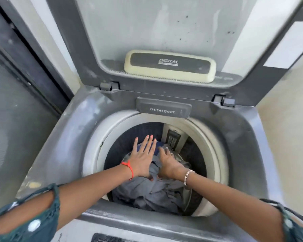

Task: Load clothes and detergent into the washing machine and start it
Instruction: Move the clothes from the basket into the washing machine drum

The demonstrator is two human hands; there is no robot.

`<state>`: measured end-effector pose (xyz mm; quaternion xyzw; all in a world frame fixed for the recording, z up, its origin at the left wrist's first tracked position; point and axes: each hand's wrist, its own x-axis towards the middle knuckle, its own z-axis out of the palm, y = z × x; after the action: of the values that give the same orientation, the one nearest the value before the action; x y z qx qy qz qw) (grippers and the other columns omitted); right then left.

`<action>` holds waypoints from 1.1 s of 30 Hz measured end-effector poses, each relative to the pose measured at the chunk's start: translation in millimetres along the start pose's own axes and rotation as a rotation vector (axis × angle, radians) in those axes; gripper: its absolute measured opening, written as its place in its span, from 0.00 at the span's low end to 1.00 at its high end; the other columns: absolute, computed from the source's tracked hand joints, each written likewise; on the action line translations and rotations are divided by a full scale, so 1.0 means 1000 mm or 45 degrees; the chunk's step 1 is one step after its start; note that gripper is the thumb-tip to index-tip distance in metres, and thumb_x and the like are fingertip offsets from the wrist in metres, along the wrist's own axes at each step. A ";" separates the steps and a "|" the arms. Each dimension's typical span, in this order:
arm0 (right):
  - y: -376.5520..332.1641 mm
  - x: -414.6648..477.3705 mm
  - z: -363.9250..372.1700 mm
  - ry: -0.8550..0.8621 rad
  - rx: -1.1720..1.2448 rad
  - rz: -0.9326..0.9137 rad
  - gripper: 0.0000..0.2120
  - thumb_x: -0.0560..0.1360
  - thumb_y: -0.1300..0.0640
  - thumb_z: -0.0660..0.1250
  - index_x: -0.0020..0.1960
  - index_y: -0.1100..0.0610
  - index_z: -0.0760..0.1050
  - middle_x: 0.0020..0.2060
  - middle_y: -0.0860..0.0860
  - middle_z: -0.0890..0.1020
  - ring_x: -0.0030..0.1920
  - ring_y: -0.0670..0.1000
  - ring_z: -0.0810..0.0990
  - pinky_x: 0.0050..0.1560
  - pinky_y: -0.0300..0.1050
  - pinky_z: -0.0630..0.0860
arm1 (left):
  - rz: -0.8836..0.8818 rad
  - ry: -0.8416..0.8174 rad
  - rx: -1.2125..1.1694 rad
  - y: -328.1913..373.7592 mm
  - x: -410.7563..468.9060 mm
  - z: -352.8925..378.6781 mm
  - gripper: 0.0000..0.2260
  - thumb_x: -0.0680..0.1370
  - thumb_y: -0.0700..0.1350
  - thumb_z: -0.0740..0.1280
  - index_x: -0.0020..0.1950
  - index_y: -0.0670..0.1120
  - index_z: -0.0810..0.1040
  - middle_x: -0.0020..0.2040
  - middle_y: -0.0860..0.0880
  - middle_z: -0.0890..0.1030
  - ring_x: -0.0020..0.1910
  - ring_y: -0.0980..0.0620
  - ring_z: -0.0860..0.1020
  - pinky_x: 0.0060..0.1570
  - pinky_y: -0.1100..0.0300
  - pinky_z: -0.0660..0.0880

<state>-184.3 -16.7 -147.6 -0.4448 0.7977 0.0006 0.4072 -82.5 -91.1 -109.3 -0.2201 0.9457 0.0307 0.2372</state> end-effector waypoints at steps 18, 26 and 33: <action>0.246 -0.310 -0.065 1.492 1.494 0.112 0.08 0.73 0.66 0.66 0.49 0.55 0.77 0.42 0.58 0.84 0.45 0.55 0.84 0.47 0.52 0.80 | 0.816 0.320 -0.629 0.299 -0.002 -0.159 0.40 0.76 0.44 0.63 0.74 0.42 0.35 0.76 0.47 0.36 0.75 0.53 0.37 0.72 0.58 0.37; 0.382 -0.227 0.054 1.326 1.596 0.543 0.09 0.71 0.66 0.68 0.45 0.53 0.76 0.37 0.53 0.80 0.42 0.57 0.80 0.45 0.49 0.77 | 0.713 -0.327 0.042 0.456 0.132 -0.093 0.34 0.75 0.49 0.66 0.74 0.37 0.54 0.75 0.39 0.56 0.73 0.44 0.58 0.68 0.54 0.60; 0.464 -0.121 0.162 0.974 1.364 0.577 0.29 0.71 0.57 0.71 0.68 0.58 0.62 0.58 0.53 0.72 0.61 0.52 0.71 0.56 0.42 0.68 | 0.543 -0.906 0.415 0.480 0.248 0.089 0.39 0.70 0.52 0.72 0.75 0.44 0.56 0.75 0.46 0.60 0.71 0.44 0.63 0.68 0.51 0.64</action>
<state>-375.7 408.9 -345.0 0.0258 0.8486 -0.4650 0.2508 -446.4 256.9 -324.9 0.0444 0.8220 0.0033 0.5678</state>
